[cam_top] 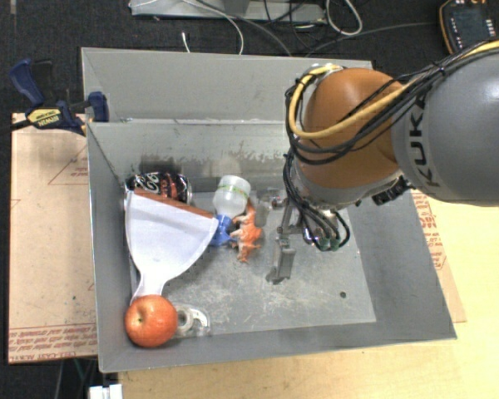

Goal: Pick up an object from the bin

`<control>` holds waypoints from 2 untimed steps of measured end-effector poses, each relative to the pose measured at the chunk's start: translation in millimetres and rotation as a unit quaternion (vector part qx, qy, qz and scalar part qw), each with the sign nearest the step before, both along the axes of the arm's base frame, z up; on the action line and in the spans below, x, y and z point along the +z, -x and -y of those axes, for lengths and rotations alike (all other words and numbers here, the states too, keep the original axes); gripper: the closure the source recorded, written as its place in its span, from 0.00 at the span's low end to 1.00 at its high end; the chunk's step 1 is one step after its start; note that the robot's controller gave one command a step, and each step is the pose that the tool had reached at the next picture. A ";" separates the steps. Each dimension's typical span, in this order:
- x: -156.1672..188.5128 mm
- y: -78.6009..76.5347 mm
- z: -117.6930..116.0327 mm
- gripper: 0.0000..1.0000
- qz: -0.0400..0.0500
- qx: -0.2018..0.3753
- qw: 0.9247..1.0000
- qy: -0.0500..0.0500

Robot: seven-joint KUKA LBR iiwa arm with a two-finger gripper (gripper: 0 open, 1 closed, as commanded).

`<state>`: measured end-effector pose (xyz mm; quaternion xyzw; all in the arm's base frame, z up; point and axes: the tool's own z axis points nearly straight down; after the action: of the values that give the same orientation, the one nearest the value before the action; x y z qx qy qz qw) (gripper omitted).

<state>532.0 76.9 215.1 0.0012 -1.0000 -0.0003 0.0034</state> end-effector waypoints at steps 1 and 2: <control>3.4 -1.8 0.7 0.00 0.004 -0.001 1.000 0.000; -125.1 -58.0 25.0 0.00 0.007 0.099 0.995 -0.001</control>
Offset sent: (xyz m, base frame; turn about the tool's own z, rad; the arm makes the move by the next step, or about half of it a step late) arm 0.0626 -0.0293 -0.1451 -0.2262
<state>590.0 51.9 90.0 0.1004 -0.9949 -0.0012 -0.0040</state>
